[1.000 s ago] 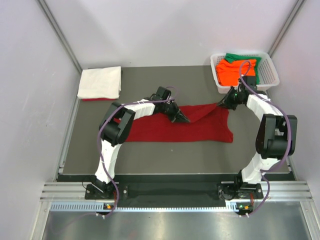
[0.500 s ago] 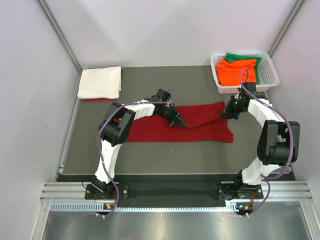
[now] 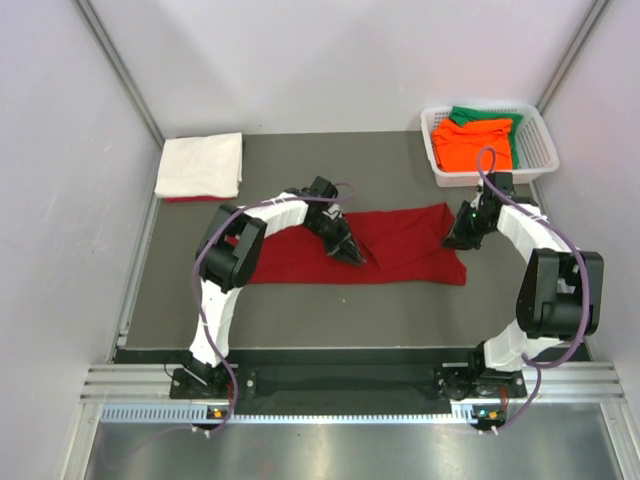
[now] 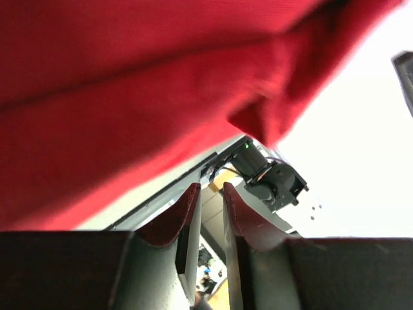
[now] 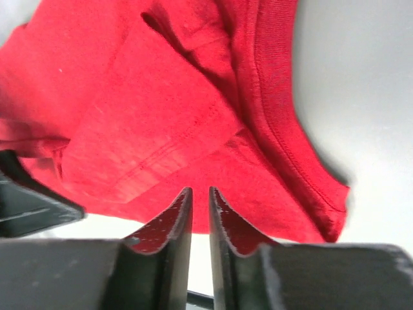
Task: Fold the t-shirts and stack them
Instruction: Fold the tshirt
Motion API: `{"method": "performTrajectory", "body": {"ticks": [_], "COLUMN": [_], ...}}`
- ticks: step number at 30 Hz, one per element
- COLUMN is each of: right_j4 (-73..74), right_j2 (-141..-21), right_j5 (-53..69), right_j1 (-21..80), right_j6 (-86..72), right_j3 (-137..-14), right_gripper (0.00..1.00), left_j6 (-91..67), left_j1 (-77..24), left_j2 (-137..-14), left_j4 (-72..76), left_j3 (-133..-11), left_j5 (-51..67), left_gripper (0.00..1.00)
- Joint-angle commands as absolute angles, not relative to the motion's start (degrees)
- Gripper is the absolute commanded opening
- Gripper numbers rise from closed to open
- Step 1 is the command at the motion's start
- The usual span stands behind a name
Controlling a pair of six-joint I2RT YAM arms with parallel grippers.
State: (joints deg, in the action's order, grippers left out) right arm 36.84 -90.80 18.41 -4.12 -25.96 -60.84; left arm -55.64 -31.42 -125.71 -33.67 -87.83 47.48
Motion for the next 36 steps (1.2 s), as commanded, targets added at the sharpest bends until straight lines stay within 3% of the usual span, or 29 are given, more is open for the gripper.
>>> {"method": "performTrajectory", "body": {"ticks": [1, 9, 12, 16, 20, 22, 26, 30, 32, 36], "right_j4": [37.96, 28.41, 20.86, 12.69, 9.67, 11.24, 15.71, 22.04, 24.60, 27.60], "right_j2": [-89.03, -90.95, -94.99, -100.19, -103.97, -105.55, -105.65, -100.75, -98.01, -90.72], "right_j5": [17.14, 26.80, 26.81, 27.16, 24.44, 22.07, 19.78, 17.41, 16.35, 17.66], "right_j1": [-5.27, -3.26, -0.44, 3.43, 3.52, 3.43, 2.90, 2.90, 2.99, 2.90], "right_j6": [-22.86, -25.57, -28.56, -33.48, -35.07, -33.76, -29.37, -26.19, -26.02, -28.99], "right_j3": [-63.45, -64.51, -64.86, -64.25, -63.28, -63.81, -65.65, -68.90, -69.61, -67.77], "right_gripper": [0.21, 0.28, 0.29, 0.29, 0.34, 0.36, 0.43, 0.53, 0.64, 0.75], "left_j6": [-49.41, -59.14, -60.12, -52.34, -37.73, -33.77, -29.01, -27.95, -29.44, -34.97], "left_j1": [-30.85, -31.46, -32.34, -32.17, -31.99, -31.47, -31.03, -29.10, -26.38, -17.60], "left_j2": [-124.01, -122.69, -126.81, -132.26, -136.66, -136.59, -129.57, -117.54, -109.01, -94.34], "left_j4": [-40.77, -17.88, -17.14, -25.43, -41.61, -45.07, -48.34, -49.48, -48.69, -44.92], "left_j3": [-94.46, -94.57, -95.36, -97.72, -107.39, -111.08, -112.41, -104.28, -98.03, -75.22], "left_j5": [48.26, 50.45, 50.71, 46.60, 30.64, 28.05, 21.72, 17.51, 15.92, 13.54], "left_gripper": [0.25, 0.17, 0.14, 0.11, 0.11, 0.11, 0.22, 0.31, 0.35, 0.38]}}
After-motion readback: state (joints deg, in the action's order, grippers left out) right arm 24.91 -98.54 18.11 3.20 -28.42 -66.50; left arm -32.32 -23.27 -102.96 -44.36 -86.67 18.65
